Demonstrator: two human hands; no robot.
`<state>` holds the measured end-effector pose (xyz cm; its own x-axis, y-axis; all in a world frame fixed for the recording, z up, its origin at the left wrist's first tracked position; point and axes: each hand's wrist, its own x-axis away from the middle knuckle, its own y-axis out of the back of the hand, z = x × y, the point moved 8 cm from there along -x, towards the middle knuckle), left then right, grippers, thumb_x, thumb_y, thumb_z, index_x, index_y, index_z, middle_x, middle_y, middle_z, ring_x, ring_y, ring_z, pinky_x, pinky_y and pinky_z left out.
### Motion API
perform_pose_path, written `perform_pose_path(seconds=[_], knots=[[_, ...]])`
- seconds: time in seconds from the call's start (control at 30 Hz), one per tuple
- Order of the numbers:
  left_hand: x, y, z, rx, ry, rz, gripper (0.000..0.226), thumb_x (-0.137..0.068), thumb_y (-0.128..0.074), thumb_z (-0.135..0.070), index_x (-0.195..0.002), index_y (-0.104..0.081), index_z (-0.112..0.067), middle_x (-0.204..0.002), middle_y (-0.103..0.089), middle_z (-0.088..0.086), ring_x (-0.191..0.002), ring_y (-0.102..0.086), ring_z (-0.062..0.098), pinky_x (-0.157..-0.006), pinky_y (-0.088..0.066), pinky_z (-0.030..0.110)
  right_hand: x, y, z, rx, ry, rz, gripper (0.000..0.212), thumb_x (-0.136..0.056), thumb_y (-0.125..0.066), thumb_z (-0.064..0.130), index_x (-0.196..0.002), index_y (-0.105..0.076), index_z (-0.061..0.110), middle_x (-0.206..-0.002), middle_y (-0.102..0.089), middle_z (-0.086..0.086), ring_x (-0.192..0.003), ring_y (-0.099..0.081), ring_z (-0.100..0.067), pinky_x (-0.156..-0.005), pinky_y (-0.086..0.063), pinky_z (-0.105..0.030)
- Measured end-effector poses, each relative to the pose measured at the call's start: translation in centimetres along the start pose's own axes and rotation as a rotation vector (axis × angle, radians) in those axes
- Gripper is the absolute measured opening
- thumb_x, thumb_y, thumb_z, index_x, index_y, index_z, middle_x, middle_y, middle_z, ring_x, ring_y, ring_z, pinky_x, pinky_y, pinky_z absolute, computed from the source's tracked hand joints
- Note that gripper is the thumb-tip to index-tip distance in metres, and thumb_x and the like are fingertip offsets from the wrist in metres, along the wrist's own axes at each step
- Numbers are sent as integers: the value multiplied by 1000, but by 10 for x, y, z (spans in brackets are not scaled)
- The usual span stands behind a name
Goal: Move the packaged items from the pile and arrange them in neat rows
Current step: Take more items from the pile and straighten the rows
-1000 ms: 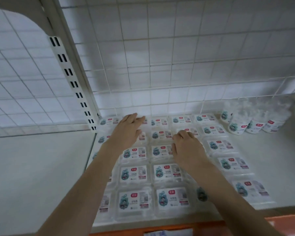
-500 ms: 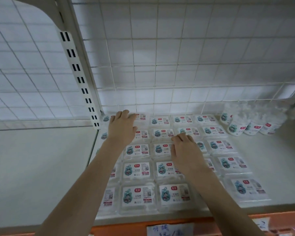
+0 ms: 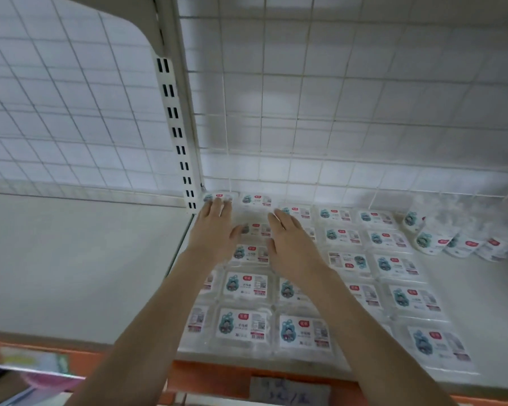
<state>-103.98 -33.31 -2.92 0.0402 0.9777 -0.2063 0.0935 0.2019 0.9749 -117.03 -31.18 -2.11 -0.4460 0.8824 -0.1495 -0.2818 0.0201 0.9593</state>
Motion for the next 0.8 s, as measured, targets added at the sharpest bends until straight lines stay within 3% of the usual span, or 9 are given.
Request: perform_pose_path(seconds=[0.1, 0.37, 0.5, 0.67, 0.8], knots=[[1, -6, 7, 0, -23, 16, 66, -96, -34, -43, -146, -11, -6, -153, -13, 14, -142, -7, 28, -117, -7, 38, -23, -10, -2, -10, 16, 5, 53, -99, -30, 16, -146, -8, 6, -155, -6, -6, -141, -6, -22, -114, -5, -27], [-5, -4, 13, 77, -69, 47, 62, -96, -36, -39, -146, -14, -10, -154, -13, 11, -142, -7, 25, -117, -8, 37, -32, -10, -6, -61, 38, -25, 48, -96, -37, 14, -142, -25, 4, -150, -22, -9, -139, -18, -21, -113, -13, -26], [-4, 2, 17, 133, -138, 91, 64, -95, -41, -37, -146, -15, -9, -153, -14, 11, -142, -8, 25, -117, -9, 37, -38, -4, 2, 82, -24, -11, 48, -94, -39, 13, -139, -28, 6, -148, -25, -9, -139, -16, -23, -116, -10, -35], [25, 26, 60, 192, -147, 46, 61, -94, -42, -36, -145, -19, -11, -152, -19, 11, -141, -12, 24, -115, -15, 37, -33, -8, 62, 80, -72, -83, 46, -94, -40, 12, -138, -31, 5, -147, -28, -9, -139, -17, -22, -114, -13, -32], [87, 41, 147, 251, -27, 15, 53, -94, -42, -39, -141, -30, -18, -149, -26, 4, -138, -21, 21, -110, -22, 36, -15, -30, 149, -25, -106, -184, 42, -94, -41, 15, -135, -37, 6, -142, -37, -9, -134, -26, -21, -111, -16, -27]])
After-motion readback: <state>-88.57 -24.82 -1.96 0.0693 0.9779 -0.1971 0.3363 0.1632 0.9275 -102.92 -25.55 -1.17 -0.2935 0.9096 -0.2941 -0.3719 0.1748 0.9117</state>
